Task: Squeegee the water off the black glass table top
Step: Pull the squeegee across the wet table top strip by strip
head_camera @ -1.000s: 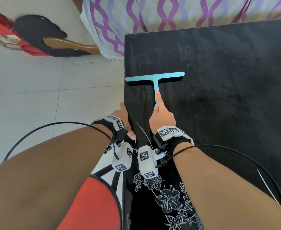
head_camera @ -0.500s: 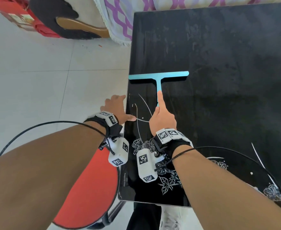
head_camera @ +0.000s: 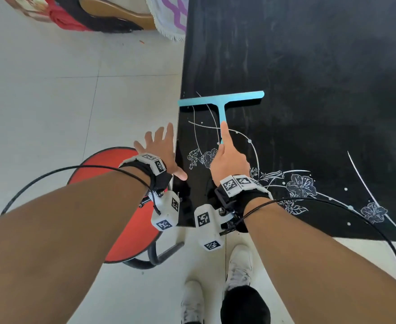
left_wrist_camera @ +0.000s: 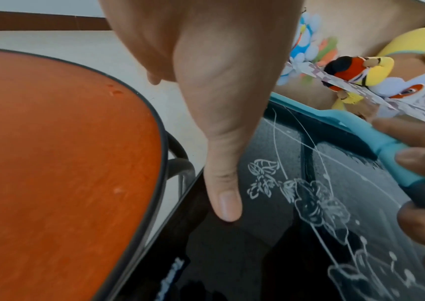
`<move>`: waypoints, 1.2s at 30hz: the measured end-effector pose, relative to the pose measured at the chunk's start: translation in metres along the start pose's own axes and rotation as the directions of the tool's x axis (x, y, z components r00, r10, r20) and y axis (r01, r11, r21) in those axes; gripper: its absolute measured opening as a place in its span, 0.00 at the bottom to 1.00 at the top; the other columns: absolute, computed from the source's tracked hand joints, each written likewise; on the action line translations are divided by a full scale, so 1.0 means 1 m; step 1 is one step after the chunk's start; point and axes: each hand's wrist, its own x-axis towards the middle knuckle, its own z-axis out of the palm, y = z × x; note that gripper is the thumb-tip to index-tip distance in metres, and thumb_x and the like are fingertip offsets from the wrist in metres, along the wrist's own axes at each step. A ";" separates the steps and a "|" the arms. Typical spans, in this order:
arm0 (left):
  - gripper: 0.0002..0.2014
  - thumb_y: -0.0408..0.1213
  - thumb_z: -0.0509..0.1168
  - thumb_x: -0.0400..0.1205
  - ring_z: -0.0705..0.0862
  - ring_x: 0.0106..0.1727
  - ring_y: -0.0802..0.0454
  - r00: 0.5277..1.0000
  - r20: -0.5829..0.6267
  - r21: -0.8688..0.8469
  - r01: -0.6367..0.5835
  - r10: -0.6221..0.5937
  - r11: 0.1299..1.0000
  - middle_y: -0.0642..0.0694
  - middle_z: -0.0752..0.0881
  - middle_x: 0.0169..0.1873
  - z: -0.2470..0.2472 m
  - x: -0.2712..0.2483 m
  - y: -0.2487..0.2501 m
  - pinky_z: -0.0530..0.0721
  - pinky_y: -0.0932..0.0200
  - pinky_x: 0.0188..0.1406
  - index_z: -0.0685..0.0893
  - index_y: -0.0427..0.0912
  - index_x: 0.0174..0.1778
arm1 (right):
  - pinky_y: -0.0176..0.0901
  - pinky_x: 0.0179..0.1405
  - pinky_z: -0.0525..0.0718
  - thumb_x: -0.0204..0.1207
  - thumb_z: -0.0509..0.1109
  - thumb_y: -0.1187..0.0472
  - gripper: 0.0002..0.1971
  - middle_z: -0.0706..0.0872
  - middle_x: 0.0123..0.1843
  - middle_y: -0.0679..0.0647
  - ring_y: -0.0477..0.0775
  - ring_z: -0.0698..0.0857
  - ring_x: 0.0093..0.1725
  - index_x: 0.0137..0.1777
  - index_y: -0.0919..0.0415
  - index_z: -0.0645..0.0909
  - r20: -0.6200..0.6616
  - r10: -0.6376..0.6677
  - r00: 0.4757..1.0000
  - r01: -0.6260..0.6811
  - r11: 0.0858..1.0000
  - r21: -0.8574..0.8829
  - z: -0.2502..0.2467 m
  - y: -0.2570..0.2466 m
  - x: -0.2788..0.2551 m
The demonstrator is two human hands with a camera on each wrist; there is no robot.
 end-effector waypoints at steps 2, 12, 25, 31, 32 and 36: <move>0.70 0.61 0.81 0.55 0.52 0.82 0.37 0.998 -0.058 0.008 -0.009 0.009 1.000 0.47 0.52 0.83 0.001 -0.006 0.003 0.58 0.28 0.74 0.39 0.54 0.83 | 0.39 0.22 0.63 0.88 0.49 0.54 0.30 0.78 0.28 0.51 0.48 0.76 0.26 0.83 0.30 0.42 -0.008 0.010 1.000 -0.010 1.000 0.004 0.004 0.003 -0.010; 0.73 0.65 0.81 0.50 0.52 0.78 0.21 0.998 0.059 0.036 0.026 -0.028 0.999 0.34 0.44 0.81 0.034 -0.056 -0.035 0.61 0.26 0.74 0.41 0.52 0.83 | 0.42 0.28 0.68 0.88 0.49 0.56 0.29 0.76 0.28 0.51 0.47 0.73 0.26 0.85 0.34 0.45 -0.093 0.049 0.994 -0.050 0.999 -0.002 0.035 0.015 -0.069; 0.69 0.71 0.74 0.56 0.47 0.84 0.33 0.996 -0.093 -0.055 -0.023 0.018 0.998 0.31 0.46 0.83 0.069 -0.075 -0.057 0.46 0.34 0.82 0.48 0.38 0.84 | 0.39 0.23 0.65 0.89 0.47 0.56 0.28 0.73 0.26 0.51 0.48 0.73 0.25 0.85 0.33 0.46 -0.160 0.044 0.986 -0.046 0.999 -0.006 0.060 0.038 -0.126; 0.50 0.59 0.72 0.73 0.56 0.82 0.34 0.987 -0.153 -0.198 -0.086 0.056 0.976 0.39 0.56 0.83 0.090 -0.113 -0.056 0.63 0.34 0.77 0.53 0.43 0.84 | 0.41 0.24 0.65 0.89 0.48 0.57 0.27 0.71 0.26 0.51 0.48 0.71 0.25 0.85 0.36 0.48 -0.139 0.011 0.990 -0.013 1.000 -0.010 0.061 0.056 -0.152; 0.48 0.58 0.71 0.74 0.57 0.82 0.34 0.985 -0.163 -0.198 -0.097 0.065 0.975 0.39 0.57 0.83 0.094 -0.120 -0.054 0.63 0.35 0.77 0.54 0.43 0.84 | 0.41 0.25 0.65 0.89 0.48 0.57 0.27 0.70 0.26 0.51 0.49 0.71 0.25 0.85 0.37 0.48 -0.133 0.007 0.991 -0.009 1.000 -0.010 0.060 0.059 -0.159; 0.43 0.56 0.68 0.77 0.58 0.82 0.35 0.984 -0.157 -0.106 -0.097 0.080 0.990 0.36 0.58 0.82 0.106 -0.143 -0.050 0.57 0.44 0.80 0.59 0.37 0.81 | 0.43 0.31 0.72 0.89 0.48 0.56 0.28 0.79 0.32 0.55 0.52 0.76 0.30 0.85 0.35 0.48 -0.100 0.009 0.995 -0.011 1.000 -0.018 0.060 0.069 -0.179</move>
